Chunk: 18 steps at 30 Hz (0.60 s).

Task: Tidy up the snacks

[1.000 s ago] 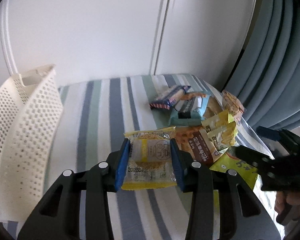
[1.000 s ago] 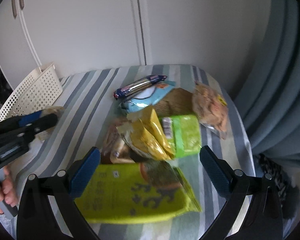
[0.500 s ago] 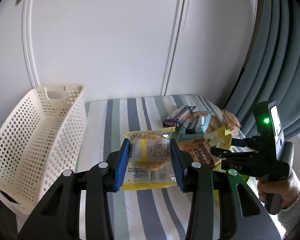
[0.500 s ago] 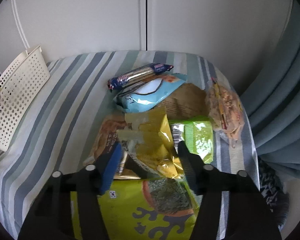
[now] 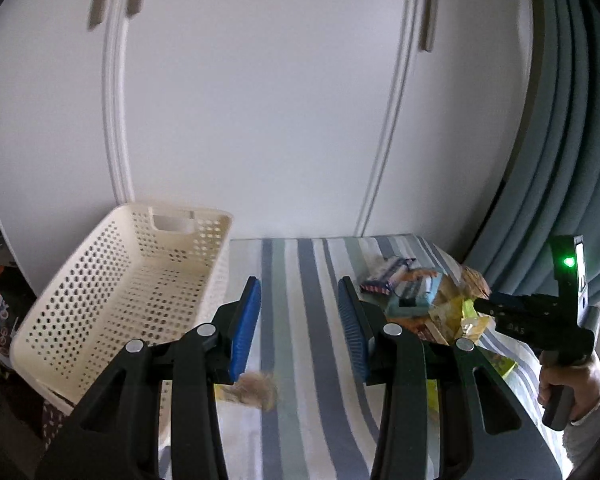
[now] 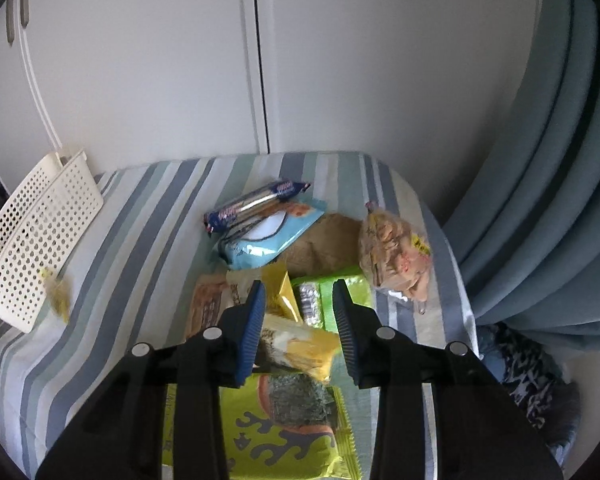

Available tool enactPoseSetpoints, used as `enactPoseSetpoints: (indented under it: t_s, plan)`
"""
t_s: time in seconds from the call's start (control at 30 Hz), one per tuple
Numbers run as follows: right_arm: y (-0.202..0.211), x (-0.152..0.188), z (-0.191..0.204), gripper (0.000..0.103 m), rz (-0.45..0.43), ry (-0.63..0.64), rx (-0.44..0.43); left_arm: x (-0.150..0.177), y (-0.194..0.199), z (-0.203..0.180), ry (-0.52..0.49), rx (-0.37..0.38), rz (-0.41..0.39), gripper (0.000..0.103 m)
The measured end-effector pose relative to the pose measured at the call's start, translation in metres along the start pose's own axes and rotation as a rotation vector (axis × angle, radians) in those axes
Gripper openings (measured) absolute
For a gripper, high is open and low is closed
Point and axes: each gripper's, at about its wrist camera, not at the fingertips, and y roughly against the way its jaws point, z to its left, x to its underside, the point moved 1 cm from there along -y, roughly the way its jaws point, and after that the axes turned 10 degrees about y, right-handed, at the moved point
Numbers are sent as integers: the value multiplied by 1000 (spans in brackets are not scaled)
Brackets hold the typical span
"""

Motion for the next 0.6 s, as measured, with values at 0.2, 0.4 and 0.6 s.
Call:
enactPoseSetpoints:
  t_s: [0.2,0.4,0.6]
  plan:
    - [-26,14,6,87,74,4,33,10,1,15,30,33,69,59]
    - [-55,23,11,60,164,8,-3,43,3,20,21,8,124,65]
    - [-45,25,8,46,109,7,22,75,-17,21,25,-33,216,65]
